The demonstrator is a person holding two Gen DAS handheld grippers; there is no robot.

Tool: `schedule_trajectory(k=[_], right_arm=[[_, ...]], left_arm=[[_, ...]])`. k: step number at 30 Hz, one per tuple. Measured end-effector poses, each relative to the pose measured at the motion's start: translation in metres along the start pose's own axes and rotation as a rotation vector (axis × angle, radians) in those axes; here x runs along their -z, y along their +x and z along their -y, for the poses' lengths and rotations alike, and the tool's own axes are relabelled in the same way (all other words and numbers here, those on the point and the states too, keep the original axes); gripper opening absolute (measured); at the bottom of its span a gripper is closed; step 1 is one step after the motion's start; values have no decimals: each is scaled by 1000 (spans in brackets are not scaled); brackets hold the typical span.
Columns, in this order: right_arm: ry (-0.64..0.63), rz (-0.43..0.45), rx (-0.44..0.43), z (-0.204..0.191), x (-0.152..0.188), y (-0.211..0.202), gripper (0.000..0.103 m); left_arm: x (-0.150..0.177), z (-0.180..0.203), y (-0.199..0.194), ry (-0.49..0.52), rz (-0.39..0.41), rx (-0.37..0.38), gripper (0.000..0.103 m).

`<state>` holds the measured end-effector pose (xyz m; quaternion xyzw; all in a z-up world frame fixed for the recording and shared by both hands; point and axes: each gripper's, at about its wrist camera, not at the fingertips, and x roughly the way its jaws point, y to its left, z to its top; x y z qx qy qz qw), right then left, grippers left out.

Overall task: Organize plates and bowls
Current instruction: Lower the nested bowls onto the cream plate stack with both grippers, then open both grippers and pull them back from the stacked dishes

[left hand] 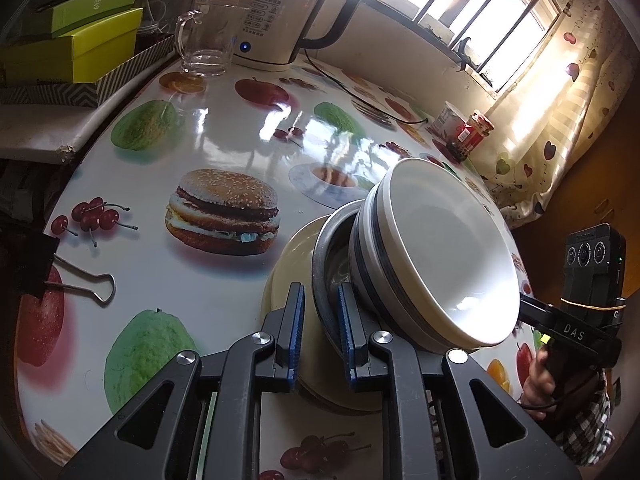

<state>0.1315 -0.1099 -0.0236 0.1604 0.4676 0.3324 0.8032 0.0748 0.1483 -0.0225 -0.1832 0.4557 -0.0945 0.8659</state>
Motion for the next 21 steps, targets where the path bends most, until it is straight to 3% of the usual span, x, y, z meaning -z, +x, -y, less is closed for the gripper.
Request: schedule_trajectory(k=[5,10,14,18,21], right_arm=[[-5,10,27,0,-1,-5,42],[-37,20,61,-6,2,-11,47],[-90,38,121,-18,6,-17,52],[-139,60,181,-29,11,-25,56],[-166,79,219,-36,17,-33,58]], left_arm=[[3,1,-3,2,11,-44,36],[7,2,-10,6,30,-84,41],[10,9,-22,43,74,-162,50],[16,16,-31,57,94,-222,50],[22,25,-36,88,109,-312,50]])
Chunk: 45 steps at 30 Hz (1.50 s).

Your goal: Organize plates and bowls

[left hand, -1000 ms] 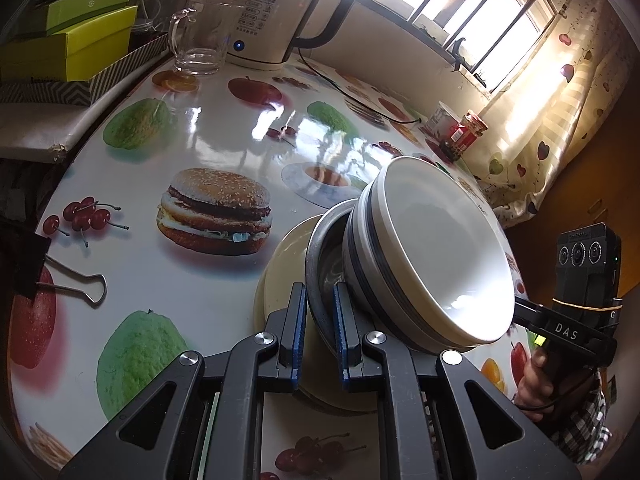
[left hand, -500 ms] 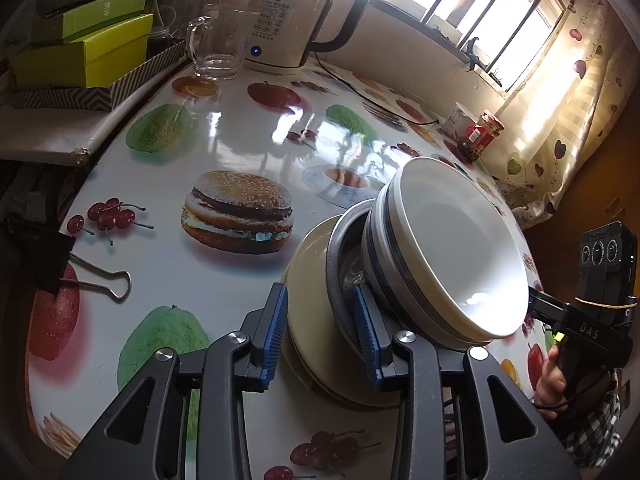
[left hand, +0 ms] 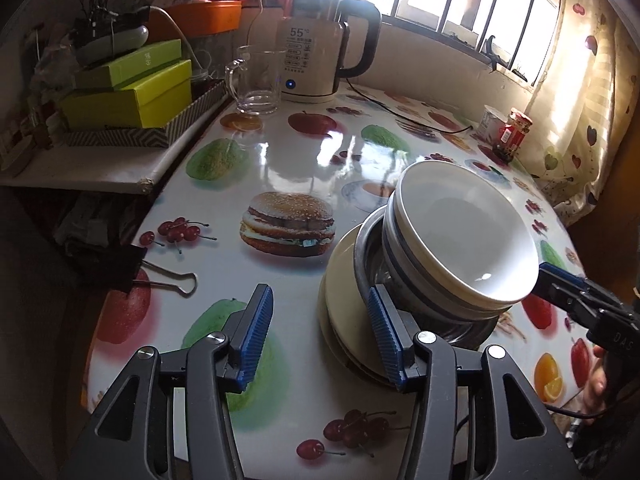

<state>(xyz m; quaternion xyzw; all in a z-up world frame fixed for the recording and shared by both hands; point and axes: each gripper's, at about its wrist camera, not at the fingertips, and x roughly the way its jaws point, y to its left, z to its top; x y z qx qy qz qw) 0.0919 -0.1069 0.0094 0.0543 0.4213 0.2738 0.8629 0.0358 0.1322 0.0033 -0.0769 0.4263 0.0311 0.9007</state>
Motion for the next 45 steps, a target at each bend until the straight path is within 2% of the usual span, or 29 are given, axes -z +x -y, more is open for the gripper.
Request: schedule_trajectory(k=[3,10,13,20,23,25,30,45], right_arm=[[-29,9,55,-8,7,-9,62],[-115,20,118,-32,23,-22,68],[-135,23,139,-41,28,-23,75],[-132,4,171,-48,38,-20,77],[-123,-11,178,-48,42,-17,78],[-118,-20,177,-48,45,-15,78],[-120,-38,185,-51,50,-10,78],[-91,-35,200,-48,52,-11,78]], left_arm=[[8,5,-5,-5,0,-9,51],[28,20,-15,5,7,-31,51],[33,31,-20,50,30,-67,51],[43,41,-28,64,76,-96,51],[45,43,-30,59,88,-85,51],[46,43,-28,45,79,-75,51],[52,52,-23,90,55,-122,51],[53,52,-24,71,59,-97,51]])
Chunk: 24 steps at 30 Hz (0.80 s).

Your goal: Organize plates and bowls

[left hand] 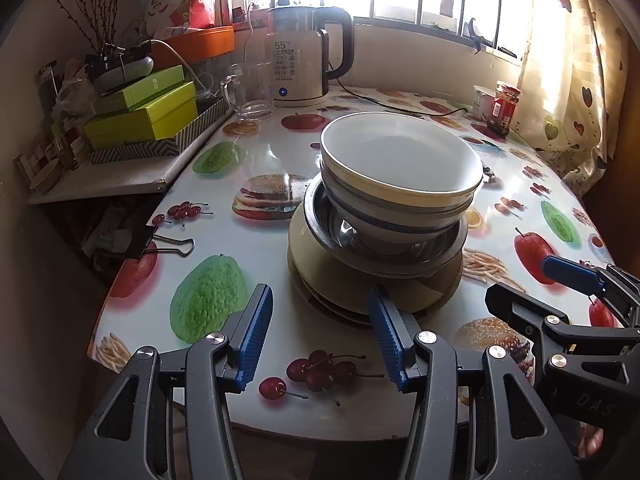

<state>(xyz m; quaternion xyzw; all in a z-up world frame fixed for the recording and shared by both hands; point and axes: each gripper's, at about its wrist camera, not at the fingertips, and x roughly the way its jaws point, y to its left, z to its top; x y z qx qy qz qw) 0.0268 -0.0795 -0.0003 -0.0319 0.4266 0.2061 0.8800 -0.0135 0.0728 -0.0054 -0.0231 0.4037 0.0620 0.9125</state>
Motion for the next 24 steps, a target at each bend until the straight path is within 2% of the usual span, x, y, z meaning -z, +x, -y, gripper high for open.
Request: schedule_trajectory(k=[24], right_arm=[[-6,0,-3,-2,0,0,79]], left_arm=[[0,0,4,-1,-14,5,51]])
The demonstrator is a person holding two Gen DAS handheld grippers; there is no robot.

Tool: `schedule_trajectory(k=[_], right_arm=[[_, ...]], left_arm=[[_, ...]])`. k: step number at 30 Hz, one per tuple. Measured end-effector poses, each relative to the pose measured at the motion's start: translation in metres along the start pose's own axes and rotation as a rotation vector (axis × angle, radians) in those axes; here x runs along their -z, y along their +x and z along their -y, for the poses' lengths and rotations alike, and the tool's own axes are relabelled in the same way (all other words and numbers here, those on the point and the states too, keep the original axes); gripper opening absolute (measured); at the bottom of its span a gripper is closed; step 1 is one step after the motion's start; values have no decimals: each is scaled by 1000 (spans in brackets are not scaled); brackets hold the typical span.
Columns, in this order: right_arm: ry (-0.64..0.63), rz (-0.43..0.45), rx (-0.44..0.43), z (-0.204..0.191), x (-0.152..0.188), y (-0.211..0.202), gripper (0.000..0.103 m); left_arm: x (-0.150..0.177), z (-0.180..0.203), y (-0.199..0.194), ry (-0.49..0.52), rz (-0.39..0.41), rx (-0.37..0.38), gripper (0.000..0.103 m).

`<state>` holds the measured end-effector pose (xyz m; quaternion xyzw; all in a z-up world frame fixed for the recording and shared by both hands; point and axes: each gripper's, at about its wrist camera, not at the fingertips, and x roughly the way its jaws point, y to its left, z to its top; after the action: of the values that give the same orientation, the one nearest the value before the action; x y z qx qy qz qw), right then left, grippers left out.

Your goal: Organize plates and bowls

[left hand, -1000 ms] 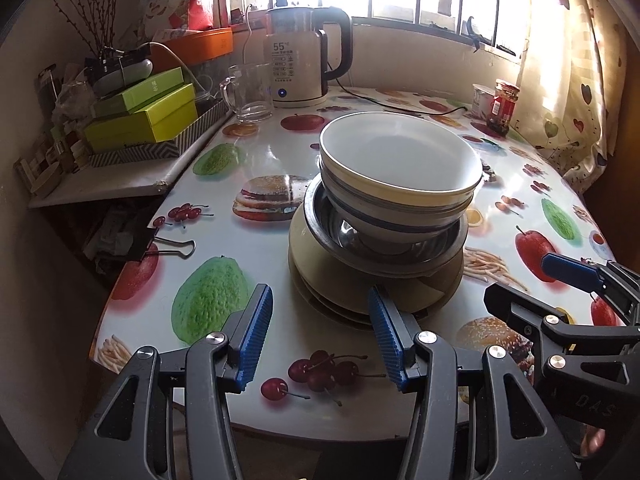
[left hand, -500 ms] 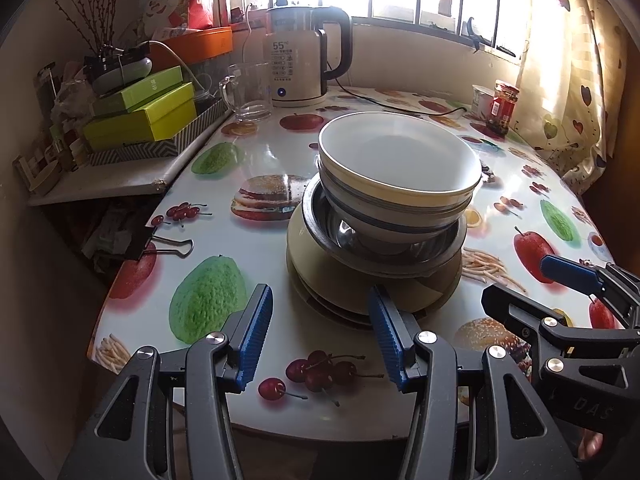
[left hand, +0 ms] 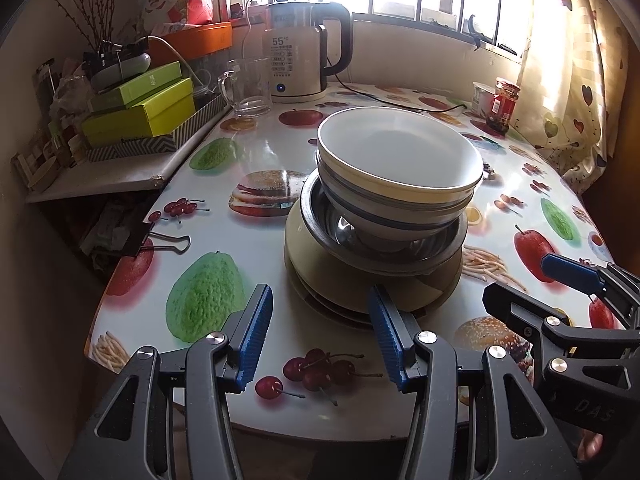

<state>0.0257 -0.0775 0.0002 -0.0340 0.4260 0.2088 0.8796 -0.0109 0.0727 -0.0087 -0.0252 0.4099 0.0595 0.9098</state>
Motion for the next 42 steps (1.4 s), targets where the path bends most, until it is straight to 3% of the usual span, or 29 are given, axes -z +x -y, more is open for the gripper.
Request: schedule_trajectory(k=[42], right_arm=[[2,-5,0,1,2,3,79]], left_arm=[[1,-1,5,-4,-15,8,51]])
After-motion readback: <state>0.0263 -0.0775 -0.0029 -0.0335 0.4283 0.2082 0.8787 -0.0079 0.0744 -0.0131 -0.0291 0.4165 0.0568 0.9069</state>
